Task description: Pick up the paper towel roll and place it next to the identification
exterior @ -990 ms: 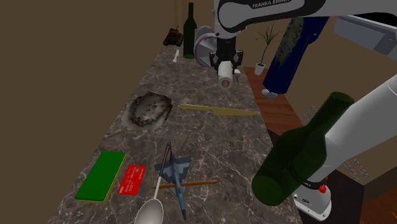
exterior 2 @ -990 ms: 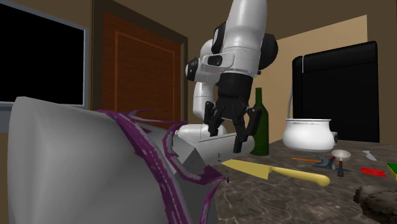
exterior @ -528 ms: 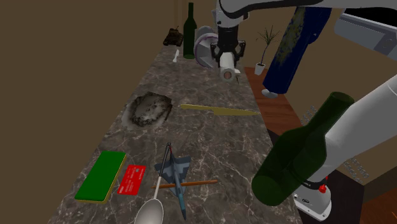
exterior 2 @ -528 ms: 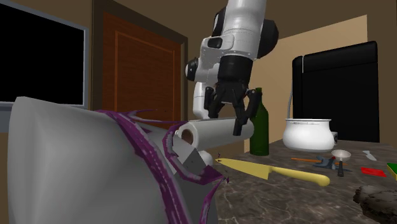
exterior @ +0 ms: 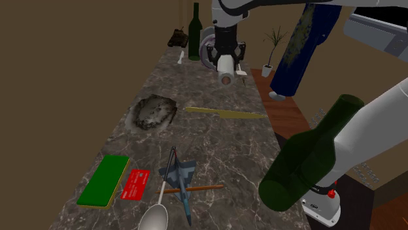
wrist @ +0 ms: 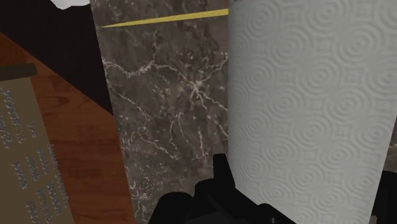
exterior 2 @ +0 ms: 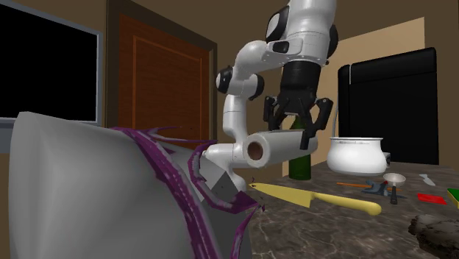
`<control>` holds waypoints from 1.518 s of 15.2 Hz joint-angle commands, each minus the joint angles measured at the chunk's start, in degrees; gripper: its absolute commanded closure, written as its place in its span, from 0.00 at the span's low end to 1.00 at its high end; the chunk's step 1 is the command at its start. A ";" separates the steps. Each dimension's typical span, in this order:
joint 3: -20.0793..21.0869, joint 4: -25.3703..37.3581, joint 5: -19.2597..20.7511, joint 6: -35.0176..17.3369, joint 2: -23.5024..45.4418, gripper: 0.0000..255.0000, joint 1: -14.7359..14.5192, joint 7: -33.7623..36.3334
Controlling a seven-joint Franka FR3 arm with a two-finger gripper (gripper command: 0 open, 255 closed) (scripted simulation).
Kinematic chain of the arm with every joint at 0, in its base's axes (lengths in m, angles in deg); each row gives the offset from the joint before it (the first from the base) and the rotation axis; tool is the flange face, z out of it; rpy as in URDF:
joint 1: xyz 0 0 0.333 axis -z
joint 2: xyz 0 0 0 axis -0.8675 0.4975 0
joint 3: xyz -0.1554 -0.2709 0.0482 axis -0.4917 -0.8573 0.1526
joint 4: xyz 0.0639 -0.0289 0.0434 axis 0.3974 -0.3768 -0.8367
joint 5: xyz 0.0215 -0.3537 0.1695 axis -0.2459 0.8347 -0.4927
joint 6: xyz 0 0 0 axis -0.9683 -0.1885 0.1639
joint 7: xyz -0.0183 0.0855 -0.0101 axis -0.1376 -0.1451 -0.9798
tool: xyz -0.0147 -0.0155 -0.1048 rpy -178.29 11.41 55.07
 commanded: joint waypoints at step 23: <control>20.65 27.41 7.56 10.22 25.52 1.00 -18.59 39.13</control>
